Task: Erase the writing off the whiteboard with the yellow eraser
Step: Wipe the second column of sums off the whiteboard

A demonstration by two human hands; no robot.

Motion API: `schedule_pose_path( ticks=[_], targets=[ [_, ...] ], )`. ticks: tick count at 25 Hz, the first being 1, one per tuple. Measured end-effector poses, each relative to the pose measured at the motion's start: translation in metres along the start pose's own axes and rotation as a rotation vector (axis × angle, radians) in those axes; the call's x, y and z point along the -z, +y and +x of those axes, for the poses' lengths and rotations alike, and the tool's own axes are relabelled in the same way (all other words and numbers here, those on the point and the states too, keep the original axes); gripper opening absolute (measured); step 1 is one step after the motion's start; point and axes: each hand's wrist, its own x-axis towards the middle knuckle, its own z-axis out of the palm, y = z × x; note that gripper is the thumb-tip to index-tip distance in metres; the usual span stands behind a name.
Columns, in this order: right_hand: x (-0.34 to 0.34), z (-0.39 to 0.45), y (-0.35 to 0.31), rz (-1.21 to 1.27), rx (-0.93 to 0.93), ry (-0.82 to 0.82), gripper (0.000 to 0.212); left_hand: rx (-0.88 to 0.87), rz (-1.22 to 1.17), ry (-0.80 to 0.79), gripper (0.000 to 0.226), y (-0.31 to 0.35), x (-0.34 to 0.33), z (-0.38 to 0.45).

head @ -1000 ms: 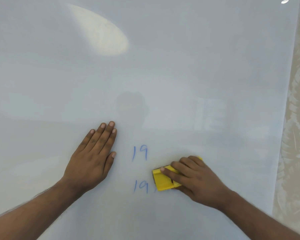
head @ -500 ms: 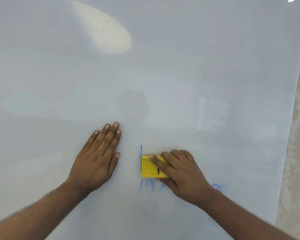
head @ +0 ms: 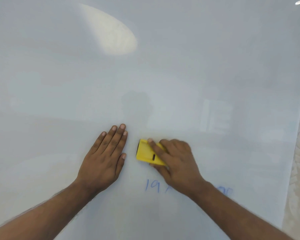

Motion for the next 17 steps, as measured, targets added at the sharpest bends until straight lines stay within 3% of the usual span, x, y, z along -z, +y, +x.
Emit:
schedule_pose_path(
  ticks=[4, 6, 9, 12, 17],
  targets=[
    [0.006, -0.049, 0.002, -0.038, 0.294, -0.166, 0.049, 0.012, -0.004, -0.010, 0.059, 0.000, 0.000, -0.006],
    [0.017, -0.057, 0.023, -0.059, 0.347, -0.188, 0.048, 0.023, 0.003, -0.020, 0.060, 0.002, 0.001, -0.009],
    [0.029, -0.042, 0.045, -0.048, 0.116, -0.086, 0.052, 0.072, -0.012, -0.023, 0.060, 0.011, 0.002, -0.010],
    [0.014, -0.028, 0.023, 0.011, -0.102, 0.007, 0.054, 0.110, -0.039, -0.016, 0.061, 0.024, 0.000, -0.011],
    [-0.014, -0.092, -0.026, -0.007, 0.282, -0.199, 0.050, 0.051, -0.045, -0.046, 0.061, 0.019, 0.001, -0.016]
  ],
)
